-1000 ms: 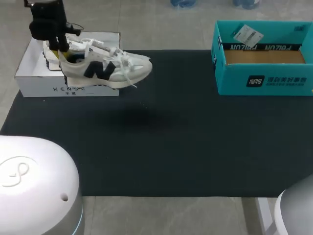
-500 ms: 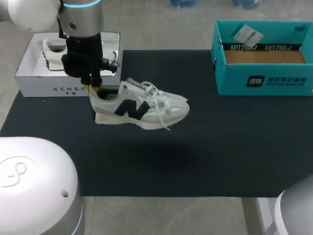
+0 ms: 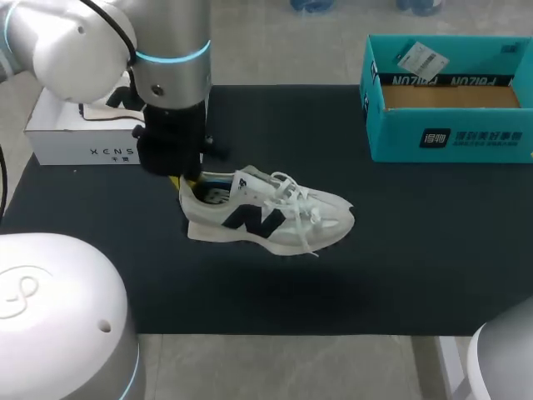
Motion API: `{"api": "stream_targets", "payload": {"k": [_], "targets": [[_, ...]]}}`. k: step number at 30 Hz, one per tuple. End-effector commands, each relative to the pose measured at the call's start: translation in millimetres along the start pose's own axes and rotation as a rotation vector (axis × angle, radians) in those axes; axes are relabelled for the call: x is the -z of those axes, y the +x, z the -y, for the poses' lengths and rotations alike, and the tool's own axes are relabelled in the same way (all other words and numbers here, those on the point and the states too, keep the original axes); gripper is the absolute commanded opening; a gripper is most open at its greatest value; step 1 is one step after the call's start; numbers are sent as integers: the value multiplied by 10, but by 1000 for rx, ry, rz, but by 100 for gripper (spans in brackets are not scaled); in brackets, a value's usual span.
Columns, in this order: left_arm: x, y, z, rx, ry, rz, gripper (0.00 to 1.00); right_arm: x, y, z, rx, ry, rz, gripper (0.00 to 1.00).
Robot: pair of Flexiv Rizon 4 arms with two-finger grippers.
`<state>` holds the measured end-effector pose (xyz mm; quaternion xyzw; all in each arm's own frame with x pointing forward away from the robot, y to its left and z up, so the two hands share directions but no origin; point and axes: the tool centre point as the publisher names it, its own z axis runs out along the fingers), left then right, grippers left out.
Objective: Take the shoe out of the shoebox, open the shoe tongue, remove and reinsert the insole, then place the shoe into the shoebox
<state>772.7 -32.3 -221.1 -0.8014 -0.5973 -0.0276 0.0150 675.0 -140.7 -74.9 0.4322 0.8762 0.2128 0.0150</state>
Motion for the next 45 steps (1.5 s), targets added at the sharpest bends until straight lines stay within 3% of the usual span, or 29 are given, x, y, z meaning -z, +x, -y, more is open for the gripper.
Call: {"api": "stream_targets", "payload": {"k": [1, 14, 29, 45], "targets": [[5, 15, 34, 0, -33, 3, 0, 1, -14, -22, -1, 6, -3, 100], [-29, 13, -11, 52, -29, -15, 0, 1, -14, -22, -1, 6, -3, 100], [-224, -194, -132, 142, 12, -24, 0, 1, -14, -22, -1, 6, -3, 100], [-841, -449, -197, 181, 41, -51, 0, 1, -14, -22, -1, 6, -3, 100]]}}
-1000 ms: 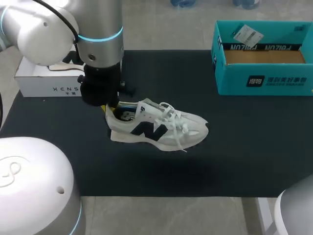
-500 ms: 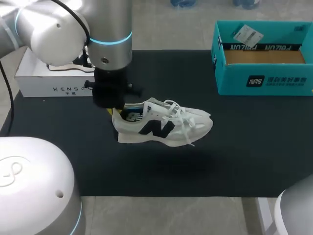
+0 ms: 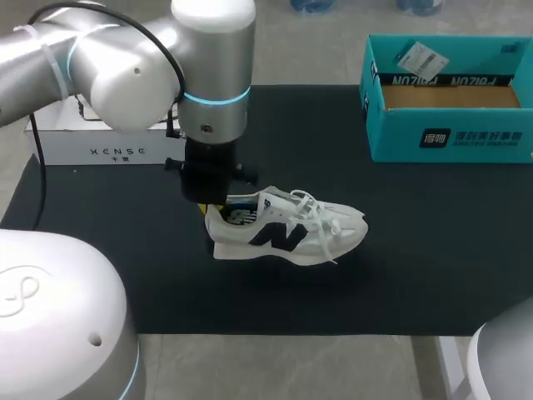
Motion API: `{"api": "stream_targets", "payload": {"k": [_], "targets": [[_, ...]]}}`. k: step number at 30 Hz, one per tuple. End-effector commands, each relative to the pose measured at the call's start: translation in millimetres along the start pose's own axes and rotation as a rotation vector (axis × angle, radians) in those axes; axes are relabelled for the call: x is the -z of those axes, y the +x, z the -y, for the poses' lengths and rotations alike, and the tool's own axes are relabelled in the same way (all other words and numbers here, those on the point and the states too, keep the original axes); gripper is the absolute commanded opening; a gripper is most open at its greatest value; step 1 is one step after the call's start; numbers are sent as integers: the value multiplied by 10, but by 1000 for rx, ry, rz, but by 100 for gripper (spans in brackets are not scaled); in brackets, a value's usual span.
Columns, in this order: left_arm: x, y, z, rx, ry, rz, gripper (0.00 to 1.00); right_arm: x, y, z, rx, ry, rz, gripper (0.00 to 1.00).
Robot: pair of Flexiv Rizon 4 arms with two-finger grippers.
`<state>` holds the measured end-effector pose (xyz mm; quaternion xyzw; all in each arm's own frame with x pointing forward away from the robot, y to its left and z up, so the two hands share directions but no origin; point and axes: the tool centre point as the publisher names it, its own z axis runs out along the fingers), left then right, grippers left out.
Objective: Take the shoe out of the shoebox, open the shoe tongue, remove and reinsert the insole, then place the shoe into the shoebox
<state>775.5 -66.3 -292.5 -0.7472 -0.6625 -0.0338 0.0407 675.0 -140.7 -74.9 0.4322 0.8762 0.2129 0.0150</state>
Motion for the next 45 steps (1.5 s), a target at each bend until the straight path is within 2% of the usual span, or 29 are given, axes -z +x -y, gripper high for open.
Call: {"api": "stream_targets", "payload": {"k": [1, 15, 35, 36, 37, 38, 45], "targets": [[-167, -117, -73, 15, 0, -11, 0, 1, -14, -23, -1, 6, -3, 100], [-407, -262, -164, 31, -26, -33, 0, 1, -14, -23, -1, 6, -3, 100], [-596, -290, -213, 17, -44, -79, 0, 1, -14, -23, -1, 6, -3, 100], [-582, -280, -214, 17, -45, -79, 18, 1, -14, -23, -1, 6, -3, 100], [-568, -271, -211, 16, -46, -79, 68, 1, -14, -23, -1, 6, -3, 100], [-558, -266, -210, 23, -51, -82, 100, 1, -14, -23, -1, 6, -3, 100], [-351, -127, -124, 38, -35, -18, 100, 1, -14, -23, -1, 6, -3, 100]]}}
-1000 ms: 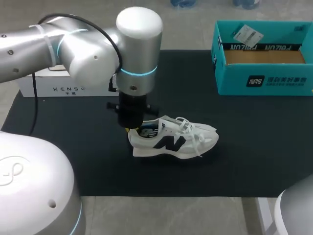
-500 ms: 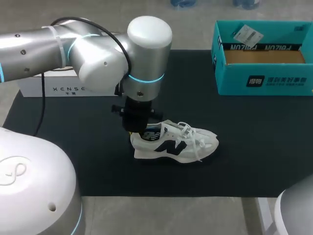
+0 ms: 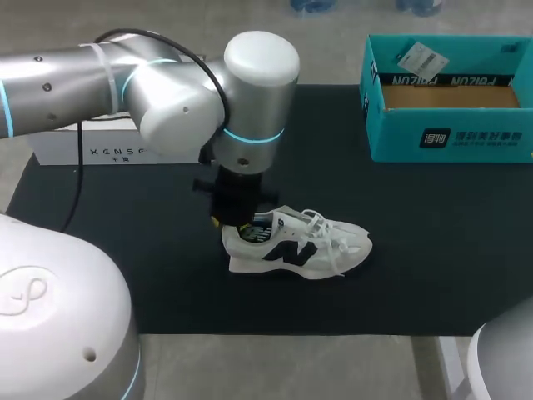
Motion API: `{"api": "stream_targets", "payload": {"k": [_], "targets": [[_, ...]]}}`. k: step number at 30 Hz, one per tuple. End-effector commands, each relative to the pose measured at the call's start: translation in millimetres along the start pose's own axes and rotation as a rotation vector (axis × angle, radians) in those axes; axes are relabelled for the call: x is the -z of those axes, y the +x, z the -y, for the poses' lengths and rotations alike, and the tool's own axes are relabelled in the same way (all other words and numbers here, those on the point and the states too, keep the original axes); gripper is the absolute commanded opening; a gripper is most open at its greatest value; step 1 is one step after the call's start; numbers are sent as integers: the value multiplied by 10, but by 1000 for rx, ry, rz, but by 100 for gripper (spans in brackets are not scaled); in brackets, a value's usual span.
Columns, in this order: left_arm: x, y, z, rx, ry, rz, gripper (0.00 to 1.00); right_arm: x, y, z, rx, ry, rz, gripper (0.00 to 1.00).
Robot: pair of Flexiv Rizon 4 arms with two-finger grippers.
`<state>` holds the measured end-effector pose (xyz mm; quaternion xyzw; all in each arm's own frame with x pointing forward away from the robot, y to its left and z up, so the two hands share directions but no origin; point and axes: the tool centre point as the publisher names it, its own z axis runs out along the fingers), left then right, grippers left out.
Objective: Take the shoe out of the shoebox, open the shoe tongue, remove and reinsert the insole, then place the shoe into the shoebox
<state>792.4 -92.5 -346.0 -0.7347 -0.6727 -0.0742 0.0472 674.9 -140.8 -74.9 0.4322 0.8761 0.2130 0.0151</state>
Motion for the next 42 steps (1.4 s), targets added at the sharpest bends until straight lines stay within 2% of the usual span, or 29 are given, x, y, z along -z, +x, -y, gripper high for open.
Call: {"api": "stream_targets", "payload": {"k": [1, 3, 6, 9, 13, 36, 37, 38, 41, 42], "targets": [[188, 226, 85, 21, 20, 65, 100, 1, -14, -24, -1, 6, -3, 100], [272, 359, 116, 69, 58, 122, 100, 1, -14, -24, -1, 6, -3, 100], [311, 611, 183, 169, 156, 243, 100, 1, -14, -24, -1, 6, -3, 100], [227, 860, 320, 291, 221, 338, 100, 1, -14, -24, -1, 6, -3, 100], [108, 1034, 487, 426, 254, 401, 100, 1, -14, -24, -1, 6, -3, 100], [108, 1034, 487, 426, 254, 401, 100, 1, -14, -24, -1, 6, -3, 100], [124, 1059, 436, 579, 235, 476, 100, 1, -14, -24, -1, 6, -3, 100], [124, 1095, 432, 634, 241, 514, 100, 1, -14, -24, -1, 6, -3, 100], [81, 1202, 497, 867, 193, 639, 100, 1, -14, -24, -1, 6, -3, 100], [73, 1241, 534, 941, 211, 698, 100, 1, -14, -24, -1, 6, -3, 100]]}}
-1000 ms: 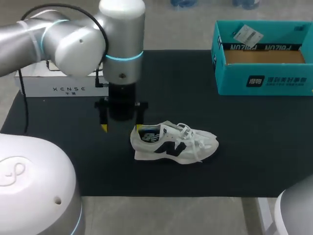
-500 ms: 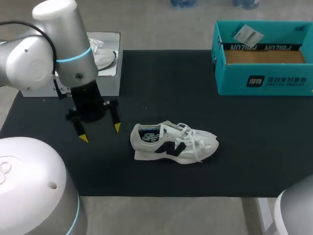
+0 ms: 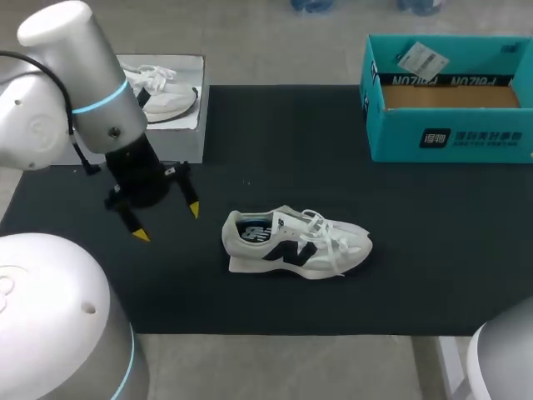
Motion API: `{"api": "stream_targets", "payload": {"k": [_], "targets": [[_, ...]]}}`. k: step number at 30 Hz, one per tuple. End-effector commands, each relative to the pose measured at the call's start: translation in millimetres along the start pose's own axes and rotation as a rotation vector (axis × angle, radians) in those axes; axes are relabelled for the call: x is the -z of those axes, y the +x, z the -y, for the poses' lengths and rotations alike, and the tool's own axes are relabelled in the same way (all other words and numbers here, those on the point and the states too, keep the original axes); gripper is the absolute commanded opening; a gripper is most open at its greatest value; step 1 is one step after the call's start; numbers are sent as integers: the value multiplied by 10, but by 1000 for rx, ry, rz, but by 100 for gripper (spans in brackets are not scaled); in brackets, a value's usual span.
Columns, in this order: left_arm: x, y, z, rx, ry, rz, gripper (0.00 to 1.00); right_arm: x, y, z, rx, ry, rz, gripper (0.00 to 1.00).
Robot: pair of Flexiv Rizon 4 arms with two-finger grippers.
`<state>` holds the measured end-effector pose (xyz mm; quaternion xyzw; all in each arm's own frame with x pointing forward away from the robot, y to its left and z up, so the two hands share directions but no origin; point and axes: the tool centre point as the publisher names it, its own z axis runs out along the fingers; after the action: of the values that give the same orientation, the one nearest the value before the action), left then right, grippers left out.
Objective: Take the shoe out of the shoebox, open the shoe tongue, remove and reinsert the insole, then place the shoe into the shoebox
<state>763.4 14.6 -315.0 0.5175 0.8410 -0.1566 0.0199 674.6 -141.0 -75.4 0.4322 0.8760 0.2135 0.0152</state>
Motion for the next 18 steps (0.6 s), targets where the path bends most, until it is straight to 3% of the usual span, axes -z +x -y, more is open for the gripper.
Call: {"api": "stream_targets", "payload": {"k": [1, 7, 11, 18], "targets": [[-2, 285, 51, 405, -20, 377, 100, 3, -13, -28, -1, 7, -3, 100], [-87, 604, 192, 571, 57, 567, 100, 3, -13, -28, -1, 7, -3, 100], [-111, 672, 228, 622, 112, 626, 100, 3, -13, -28, -1, 7, -3, 100], [-87, 657, 120, 652, 245, 631, 100, 3, -13, -28, -1, 7, -3, 100]]}}
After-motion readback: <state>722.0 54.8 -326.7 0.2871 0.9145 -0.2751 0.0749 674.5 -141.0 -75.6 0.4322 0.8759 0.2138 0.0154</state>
